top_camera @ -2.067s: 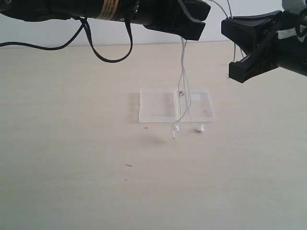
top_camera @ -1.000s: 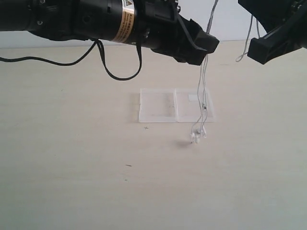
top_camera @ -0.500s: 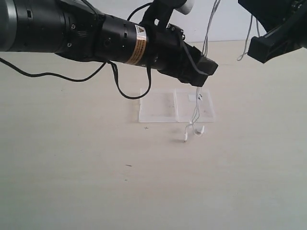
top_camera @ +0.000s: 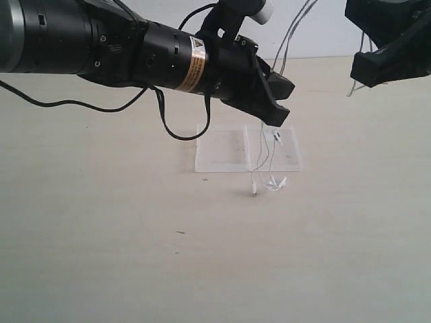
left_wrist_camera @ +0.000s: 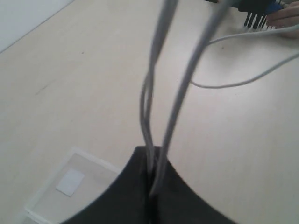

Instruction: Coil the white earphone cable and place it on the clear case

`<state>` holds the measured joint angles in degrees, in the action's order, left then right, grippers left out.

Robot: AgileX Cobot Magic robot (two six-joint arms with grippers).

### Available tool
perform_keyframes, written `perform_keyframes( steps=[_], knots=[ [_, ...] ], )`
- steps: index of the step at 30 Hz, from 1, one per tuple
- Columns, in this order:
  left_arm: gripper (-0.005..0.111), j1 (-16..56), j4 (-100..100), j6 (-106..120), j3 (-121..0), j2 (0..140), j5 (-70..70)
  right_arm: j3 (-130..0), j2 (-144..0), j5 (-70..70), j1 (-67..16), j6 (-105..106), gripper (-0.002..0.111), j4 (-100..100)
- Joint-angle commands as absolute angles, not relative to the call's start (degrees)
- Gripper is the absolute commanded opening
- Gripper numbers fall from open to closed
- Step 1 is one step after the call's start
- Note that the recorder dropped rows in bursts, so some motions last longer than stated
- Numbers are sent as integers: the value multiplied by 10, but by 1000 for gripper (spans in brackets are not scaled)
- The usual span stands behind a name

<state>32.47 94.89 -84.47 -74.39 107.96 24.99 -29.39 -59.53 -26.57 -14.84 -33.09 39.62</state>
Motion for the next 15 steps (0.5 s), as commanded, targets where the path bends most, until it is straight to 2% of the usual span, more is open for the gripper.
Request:
perform_keyframes(
  steps=[1, 6, 15],
  knots=[
    [0, 322, 968, -844, -746, 1059, 253, -283, -592, -218, -146, -300, 0, 346],
    [0, 302, 977, -862, -746, 1030, 263, -282, -592, -156, -146, -292, 0, 342],
    [0, 271, 999, -891, -746, 967, 304, -244, -609, -162, -146, -293, 0, 329]
  ],
)
